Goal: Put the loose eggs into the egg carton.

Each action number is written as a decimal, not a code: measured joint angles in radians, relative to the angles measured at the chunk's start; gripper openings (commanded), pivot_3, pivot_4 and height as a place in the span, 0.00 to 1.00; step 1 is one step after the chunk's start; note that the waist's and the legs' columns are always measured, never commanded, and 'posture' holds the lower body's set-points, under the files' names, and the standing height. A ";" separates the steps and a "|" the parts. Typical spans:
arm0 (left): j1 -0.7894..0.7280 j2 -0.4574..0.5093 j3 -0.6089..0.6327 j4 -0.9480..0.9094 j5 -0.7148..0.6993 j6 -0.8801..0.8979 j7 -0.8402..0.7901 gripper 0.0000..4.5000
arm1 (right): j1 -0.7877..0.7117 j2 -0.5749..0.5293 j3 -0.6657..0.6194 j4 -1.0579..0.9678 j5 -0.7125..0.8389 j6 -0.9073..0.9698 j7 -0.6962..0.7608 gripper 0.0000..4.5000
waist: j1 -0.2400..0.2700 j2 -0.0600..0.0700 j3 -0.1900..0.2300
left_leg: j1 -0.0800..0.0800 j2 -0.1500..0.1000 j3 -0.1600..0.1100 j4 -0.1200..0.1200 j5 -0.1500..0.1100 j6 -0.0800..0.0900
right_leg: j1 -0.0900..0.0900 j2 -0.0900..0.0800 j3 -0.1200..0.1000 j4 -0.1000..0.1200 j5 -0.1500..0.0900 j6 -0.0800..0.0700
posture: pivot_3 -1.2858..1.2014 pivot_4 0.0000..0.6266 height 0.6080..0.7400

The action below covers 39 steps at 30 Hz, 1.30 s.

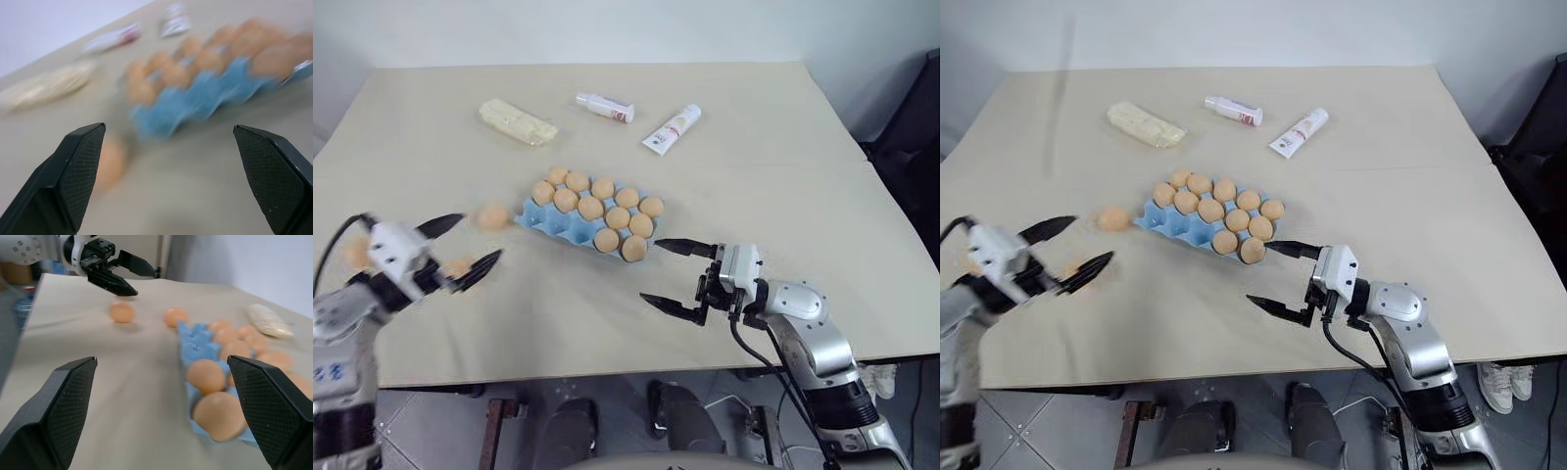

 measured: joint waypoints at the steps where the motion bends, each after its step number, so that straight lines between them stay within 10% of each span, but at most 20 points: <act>1: 0.053 -0.008 0.042 -0.024 -0.002 0.004 0.019 0.99 | -0.008 0.001 0.008 0.014 0.004 -0.007 0.024 1.00 | 0.000 0.000 0.000 | 0.000 0.000 0.000 -0.001 0.000 0.000 | 0.000 0.000 0.000 -0.002 0.000 0.000 | 0.52 0.24 1.00; 15: 0.410 -0.168 0.215 -0.136 -0.059 0.038 0.135 0.99 | -0.058 0.017 0.046 0.184 -0.012 -0.096 0.180 1.00 | 0.005 -0.001 -0.001 | 0.000 0.000 -0.001 -0.007 0.000 0.000 | 0.000 -0.001 -0.002 -0.008 -0.002 -0.004 | 0.52 0.24 1.00; 30: 0.007 -0.133 -0.088 0.027 0.018 0.185 0.239 0.99 | -0.058 0.019 0.043 0.179 -0.016 -0.107 0.147 1.00 | -0.005 -0.001 -0.001 | 0.000 0.000 0.000 -0.007 0.000 -0.002 | -0.001 0.001 -0.001 -0.005 0.000 -0.001 | 0.52 0.24 1.00; 39: -0.053 -0.121 -0.142 0.136 0.049 0.128 0.215 0.44 | -0.042 0.020 0.042 0.119 -0.015 -0.086 0.102 1.00 | 0.001 -0.001 -0.001 | 0.001 0.001 0.000 -0.007 0.001 -0.003 | -0.001 0.000 -0.002 -0.004 0.000 -0.001 | 0.52 0.24 1.00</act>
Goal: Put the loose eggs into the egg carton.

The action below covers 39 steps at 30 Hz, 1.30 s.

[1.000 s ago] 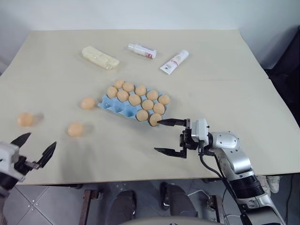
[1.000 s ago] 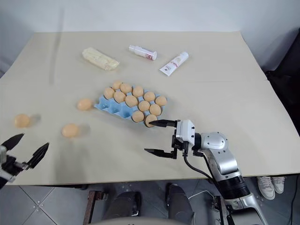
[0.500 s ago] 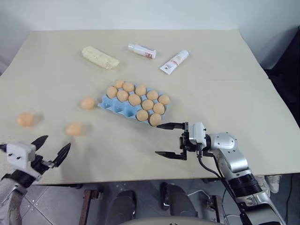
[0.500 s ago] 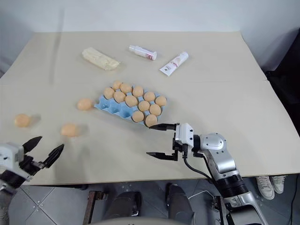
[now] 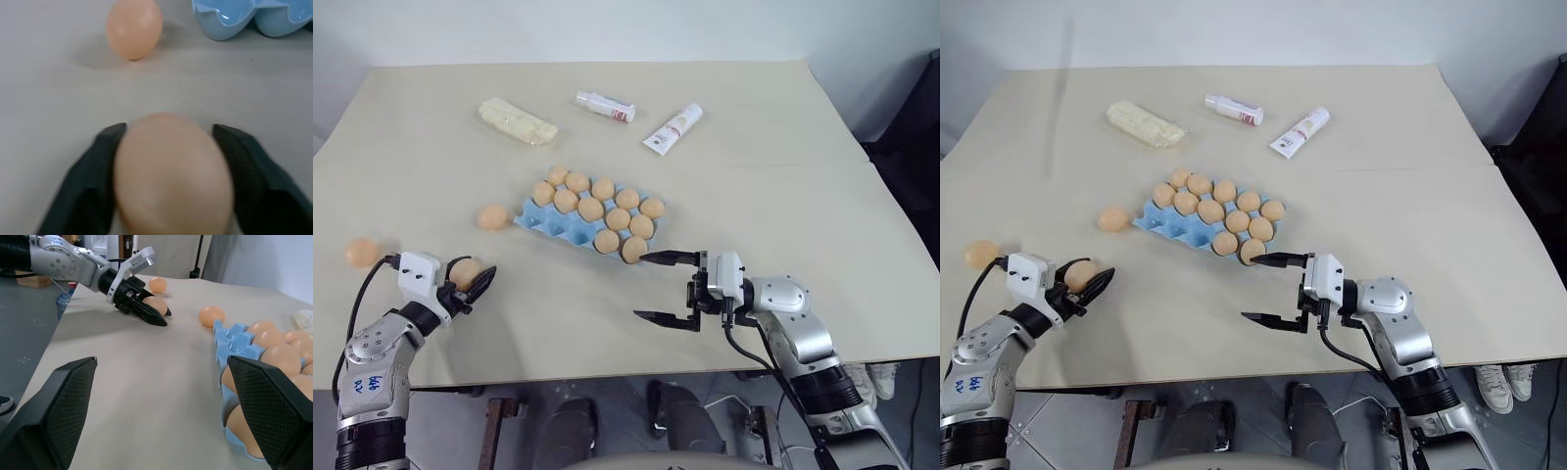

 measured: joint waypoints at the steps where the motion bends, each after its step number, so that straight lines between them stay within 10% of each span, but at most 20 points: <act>1: -0.004 0.000 -0.002 0.004 0.001 -0.006 -0.002 0.39 | 0.006 0.000 0.000 -0.003 0.000 0.001 -0.003 1.00 | 0.000 0.000 0.000 | 0.000 0.000 0.000 0.000 0.000 0.000 | 0.000 0.000 0.000 0.000 0.000 0.000 | 0.52 0.24 1.00; 19: -0.477 -0.088 -0.395 0.105 0.061 -0.005 -0.191 0.38 | 0.097 -0.028 -0.040 -0.081 -0.024 0.008 -0.127 1.00 | 0.016 0.000 0.000 | -0.001 0.000 0.003 0.001 0.000 0.001 | -0.001 0.003 0.000 0.000 0.001 0.001 | 0.52 0.24 1.00; 27: -0.480 -0.096 -0.403 0.155 0.077 -0.047 -0.214 0.99 | 0.120 -0.028 -0.039 -0.127 -0.026 0.016 -0.170 1.00 | 0.025 0.000 0.000 | -0.001 -0.002 0.002 0.007 0.000 0.001 | 0.001 0.002 0.001 0.005 0.001 0.002 | 0.52 0.24 1.00; 39: -0.220 0.085 -0.119 -0.012 -0.008 -0.106 -0.222 0.99 | 0.105 -0.031 -0.031 -0.123 -0.021 0.023 -0.133 1.00 | 0.000 0.000 0.000 | 0.000 -0.001 0.001 0.006 0.000 0.001 | 0.000 0.000 0.002 0.006 0.000 0.001 | 0.52 0.24 1.00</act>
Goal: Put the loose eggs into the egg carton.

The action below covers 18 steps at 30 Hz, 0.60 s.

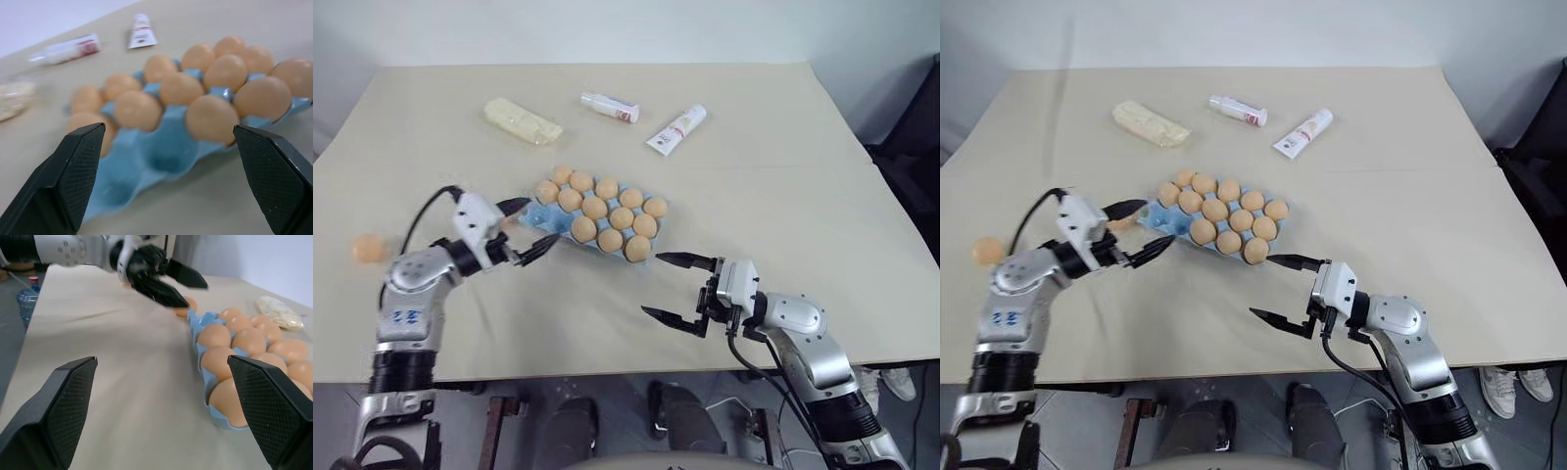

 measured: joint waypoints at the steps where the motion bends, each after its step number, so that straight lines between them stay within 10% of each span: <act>1: 0.064 0.015 0.059 -0.013 -0.011 0.001 0.006 0.99 | -0.003 -0.001 -0.002 0.005 0.002 0.000 0.008 1.00 | -0.003 0.000 0.000 | 0.000 0.000 0.000 -0.001 0.000 0.000 | 0.000 0.000 0.001 -0.001 0.000 0.000 | 0.52 0.24 1.00; 8: 0.360 -0.009 0.345 -0.052 -0.047 0.029 0.136 0.99 | -0.045 0.010 0.003 0.048 0.006 -0.001 0.044 1.00 | 0.011 0.000 0.000 | 0.001 0.000 -0.002 -0.004 0.000 -0.001 | 0.000 -0.001 -0.002 -0.003 -0.001 -0.003 | 0.52 0.24 1.00; 18: 0.252 -0.053 0.273 -0.086 -0.047 0.112 0.255 0.99 | -0.078 0.013 0.006 0.078 0.007 -0.002 0.075 1.00 | 0.025 0.000 0.000 | 0.000 0.000 -0.002 -0.006 0.000 -0.001 | 0.000 -0.001 -0.003 -0.006 -0.001 -0.002 | 0.52 0.24 1.00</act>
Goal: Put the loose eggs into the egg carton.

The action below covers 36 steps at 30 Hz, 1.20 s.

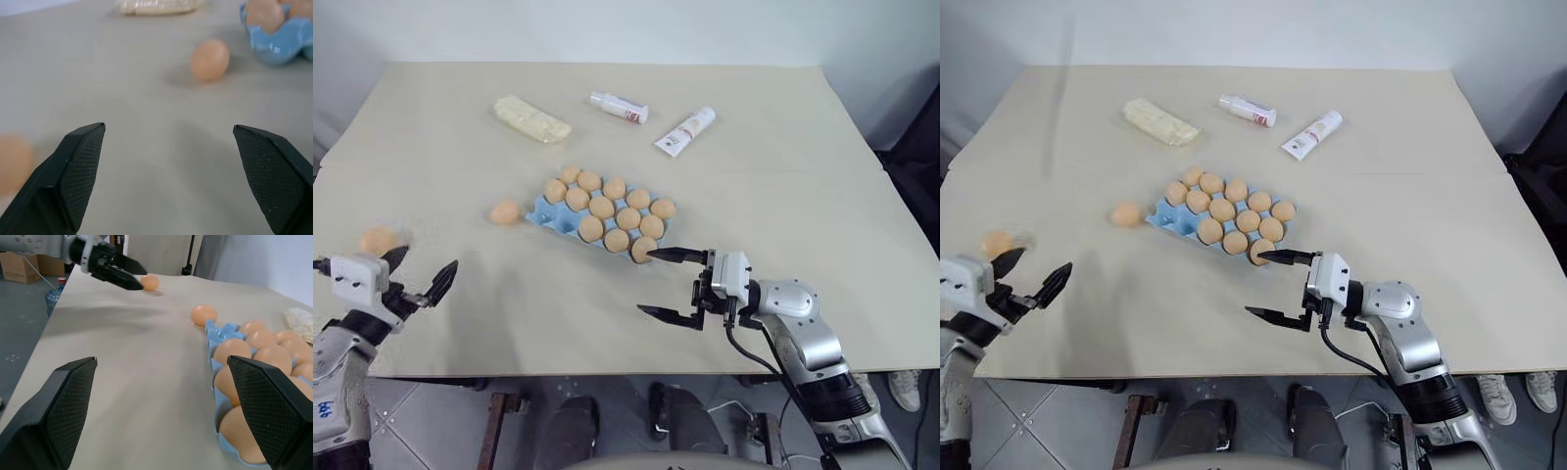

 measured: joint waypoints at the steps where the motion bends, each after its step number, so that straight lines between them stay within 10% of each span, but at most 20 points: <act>1: -0.039 0.000 -0.018 0.010 0.000 0.017 0.011 0.99 | -0.002 0.000 0.000 0.001 0.000 0.000 0.000 1.00 | 0.000 0.000 0.000 | 0.000 0.000 0.000 0.000 0.000 0.000 | 0.000 0.000 -0.001 0.000 0.000 0.000 | 0.52 0.24 1.00; 17: -0.603 0.001 -0.350 0.523 0.171 0.157 0.053 0.99 | 0.020 0.010 -0.012 -0.006 -0.011 -0.001 -0.052 1.00 | -0.007 -0.001 0.000 | -0.001 -0.001 0.003 0.001 0.000 0.000 | -0.001 0.003 -0.001 0.003 0.002 0.003 | 0.52 0.24 1.00; 26: -0.631 0.004 -0.358 0.551 0.182 0.172 0.030 0.44 | 0.028 0.020 -0.012 -0.007 -0.012 -0.005 -0.077 1.00 | -0.001 -0.001 0.000 | -0.001 -0.001 0.003 0.003 0.000 0.000 | -0.001 0.002 0.000 0.001 0.002 0.003 | 0.52 0.24 1.00; 36: -0.588 0.001 -0.342 0.342 0.082 0.071 -0.166 0.44 | 0.029 0.020 -0.012 -0.007 -0.013 -0.020 -0.087 1.00 | -0.001 -0.001 0.000 | -0.001 -0.001 0.003 0.002 0.000 0.000 | 0.000 0.001 0.000 0.000 0.002 0.003 | 0.52 0.24 1.00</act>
